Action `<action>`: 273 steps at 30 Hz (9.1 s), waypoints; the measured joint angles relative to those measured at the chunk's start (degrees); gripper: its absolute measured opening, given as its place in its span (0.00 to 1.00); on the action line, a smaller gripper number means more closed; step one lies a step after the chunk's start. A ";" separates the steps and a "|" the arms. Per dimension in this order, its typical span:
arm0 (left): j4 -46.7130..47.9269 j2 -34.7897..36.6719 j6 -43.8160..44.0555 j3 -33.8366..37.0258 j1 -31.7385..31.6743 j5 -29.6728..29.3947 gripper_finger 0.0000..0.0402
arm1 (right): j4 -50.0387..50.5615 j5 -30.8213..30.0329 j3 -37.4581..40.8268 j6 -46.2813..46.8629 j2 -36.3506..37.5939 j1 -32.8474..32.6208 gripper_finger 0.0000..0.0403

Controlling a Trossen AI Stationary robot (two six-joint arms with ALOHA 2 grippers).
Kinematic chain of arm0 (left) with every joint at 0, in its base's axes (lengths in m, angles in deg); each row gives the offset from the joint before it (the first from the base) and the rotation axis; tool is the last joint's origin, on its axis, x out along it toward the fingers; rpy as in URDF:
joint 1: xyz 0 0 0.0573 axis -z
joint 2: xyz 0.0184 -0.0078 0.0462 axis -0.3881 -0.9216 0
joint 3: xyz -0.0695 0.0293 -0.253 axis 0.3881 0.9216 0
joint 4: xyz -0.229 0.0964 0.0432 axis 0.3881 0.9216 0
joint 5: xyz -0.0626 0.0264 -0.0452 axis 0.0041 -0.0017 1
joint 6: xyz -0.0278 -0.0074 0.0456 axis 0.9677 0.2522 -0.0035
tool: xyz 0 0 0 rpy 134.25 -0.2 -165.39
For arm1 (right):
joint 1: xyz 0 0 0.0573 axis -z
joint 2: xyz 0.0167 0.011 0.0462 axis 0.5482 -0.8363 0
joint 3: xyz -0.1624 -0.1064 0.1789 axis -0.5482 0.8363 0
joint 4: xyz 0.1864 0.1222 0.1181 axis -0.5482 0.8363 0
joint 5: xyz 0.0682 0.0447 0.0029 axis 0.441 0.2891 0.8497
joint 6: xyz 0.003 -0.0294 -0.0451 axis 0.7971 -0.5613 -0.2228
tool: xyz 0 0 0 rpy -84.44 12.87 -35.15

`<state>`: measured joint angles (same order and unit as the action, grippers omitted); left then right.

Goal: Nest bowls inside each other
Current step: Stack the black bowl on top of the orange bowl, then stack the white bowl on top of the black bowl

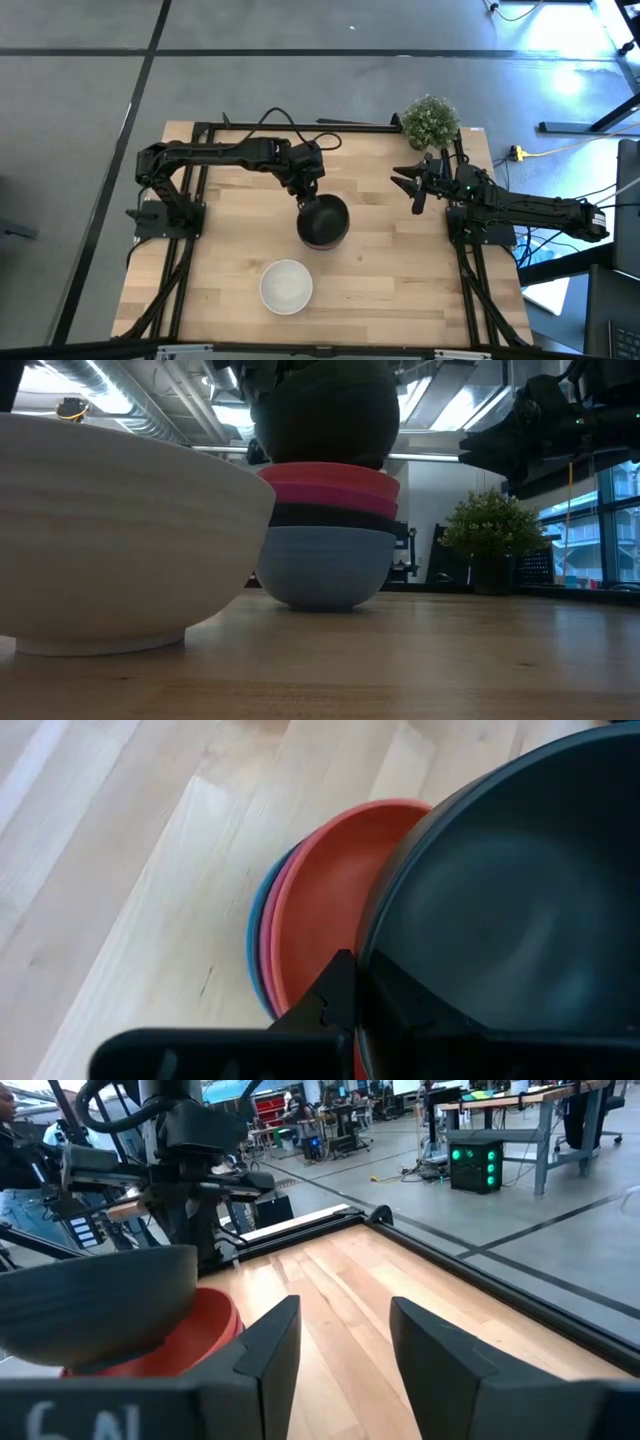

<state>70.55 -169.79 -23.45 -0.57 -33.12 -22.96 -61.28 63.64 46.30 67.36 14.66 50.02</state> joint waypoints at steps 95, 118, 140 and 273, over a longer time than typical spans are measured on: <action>-18.50 43.61 7.05 30.14 20.14 -48.93 0.08 | 1.39 4.59 0.00 1.00 0.02 -0.02 0.39; -32.00 52.18 21.11 51.74 36.46 -40.12 0.01 | 1.44 4.52 0.00 8.39 -0.02 -0.09 0.39; -36.42 40.13 32.37 52.89 37.33 -25.78 0.23 | 1.49 5.01 0.00 13.45 -0.02 -0.10 0.39; -12.45 13.11 23.00 32.79 32.89 -15.26 0.01 | 1.46 5.53 0.00 17.24 -0.02 -0.13 0.39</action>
<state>58.10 -156.68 -0.45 32.21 -0.22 -38.22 -59.82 69.17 46.30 84.60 14.64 49.89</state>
